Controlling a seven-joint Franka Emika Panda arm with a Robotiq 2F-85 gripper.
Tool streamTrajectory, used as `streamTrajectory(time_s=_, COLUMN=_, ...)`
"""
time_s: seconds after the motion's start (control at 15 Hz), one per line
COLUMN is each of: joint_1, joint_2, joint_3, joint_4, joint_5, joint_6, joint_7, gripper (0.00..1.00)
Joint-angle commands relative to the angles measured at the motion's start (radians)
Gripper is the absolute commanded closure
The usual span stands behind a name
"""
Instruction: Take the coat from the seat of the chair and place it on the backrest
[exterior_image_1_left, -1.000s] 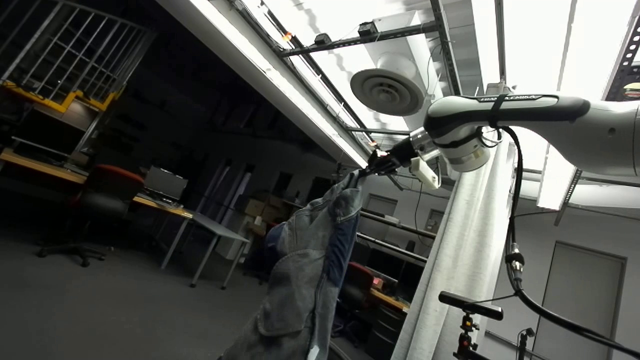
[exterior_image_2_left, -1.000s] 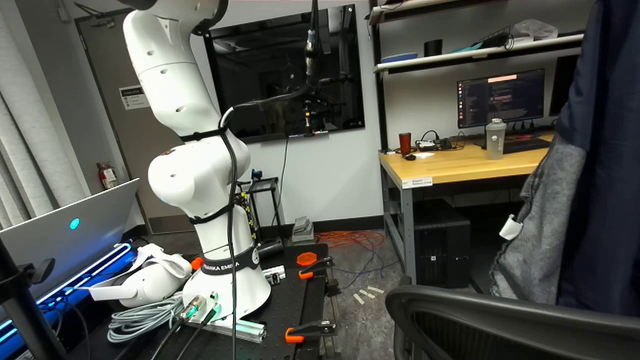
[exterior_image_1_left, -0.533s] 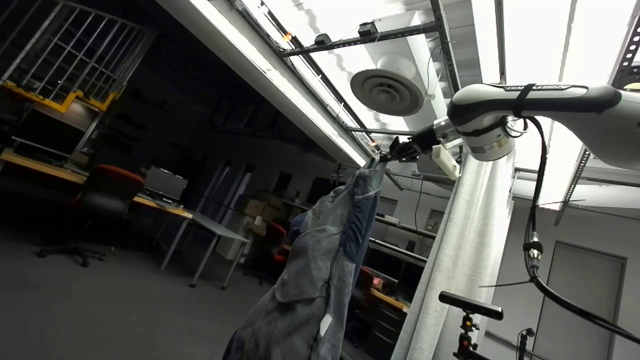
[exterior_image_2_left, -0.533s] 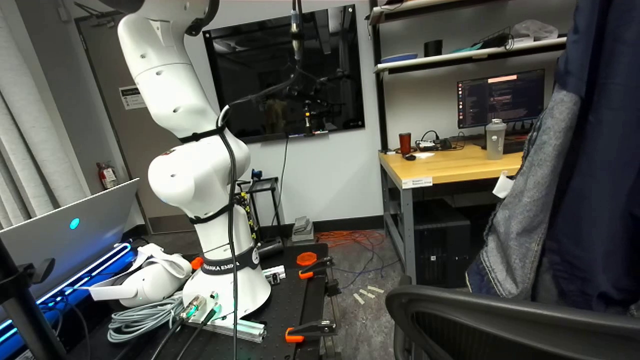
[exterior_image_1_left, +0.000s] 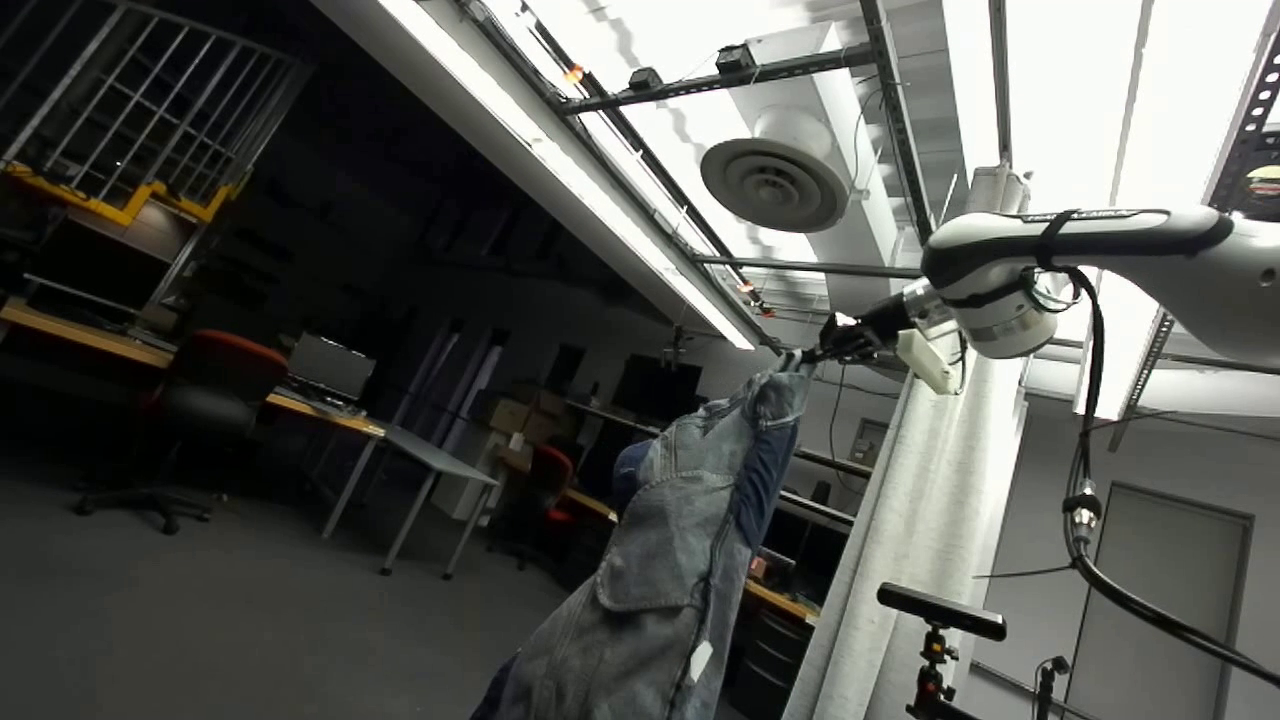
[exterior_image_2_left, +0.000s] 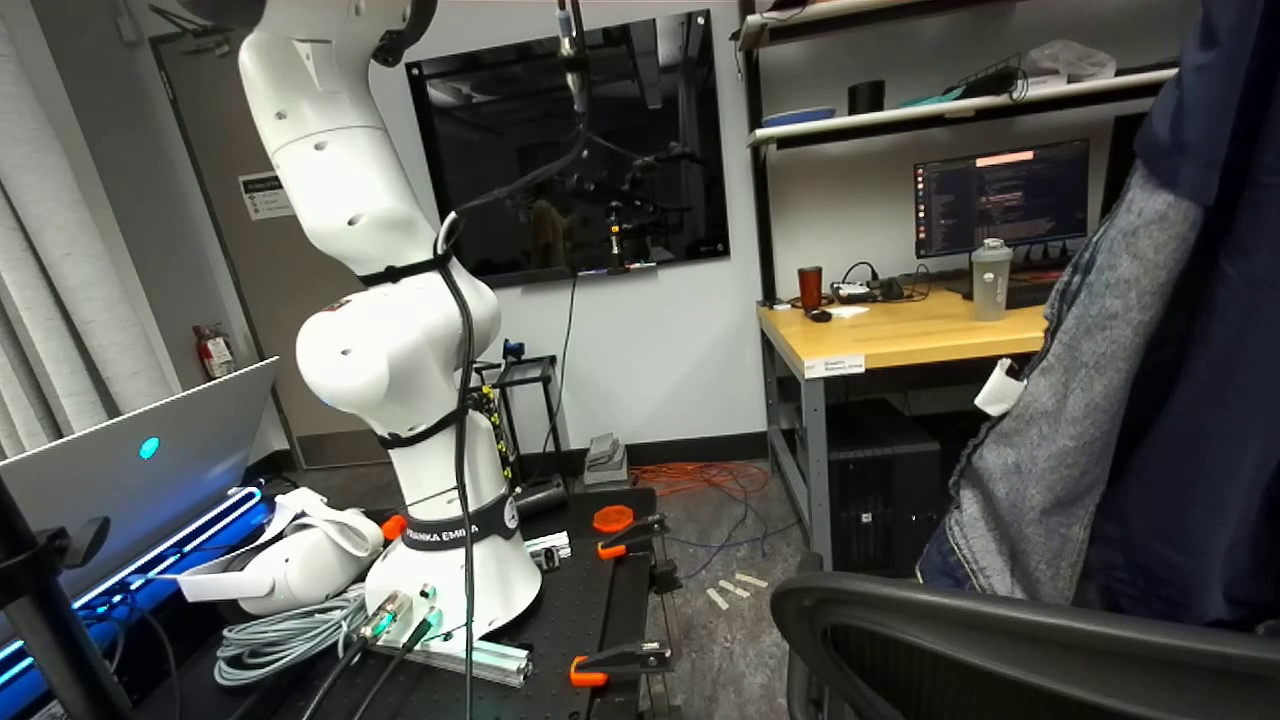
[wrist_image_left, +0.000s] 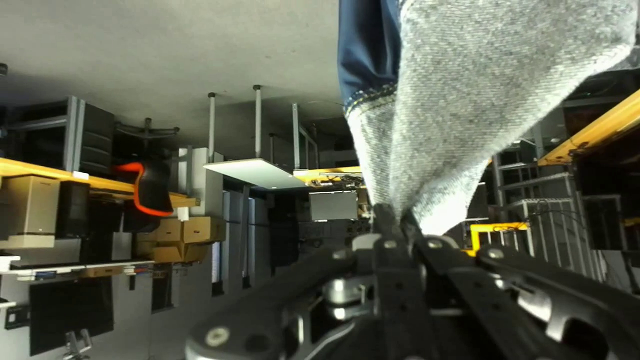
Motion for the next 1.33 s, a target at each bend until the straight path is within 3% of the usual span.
streamTrajectory(time_s=0.0, joint_1=-0.023, joint_2=0.055, joint_3=-0.095, joint_4=0.041, joint_5=0.138, joint_6=-0.021, joint_7=-0.079, gripper=0.99)
streamTrajectory(time_s=0.33, joint_1=-0.108, joint_2=0.157, joint_3=-0.18, joint_4=0.031, joint_5=0.338, joint_6=-0.083, joint_7=-0.172, gripper=0.99)
streamTrajectory(time_s=0.67, joint_1=-0.225, joint_2=0.269, joint_3=-0.156, joint_4=0.051, joint_5=0.403, joint_6=-0.166, joint_7=-0.176, gripper=0.99)
streamTrajectory(time_s=0.73, joint_1=-0.243, joint_2=0.287, joint_3=-0.145, joint_4=0.057, joint_5=0.388, joint_6=-0.186, joint_7=-0.168, gripper=0.73)
streamTrajectory(time_s=0.8, joint_1=-0.258, joint_2=0.301, joint_3=-0.132, joint_4=0.06, joint_5=0.384, joint_6=-0.191, joint_7=-0.165, gripper=0.72)
streamTrajectory(time_s=1.27, joint_1=-0.322, joint_2=0.35, joint_3=-0.046, joint_4=0.101, joint_5=0.346, joint_6=-0.206, joint_7=-0.148, gripper=0.2)
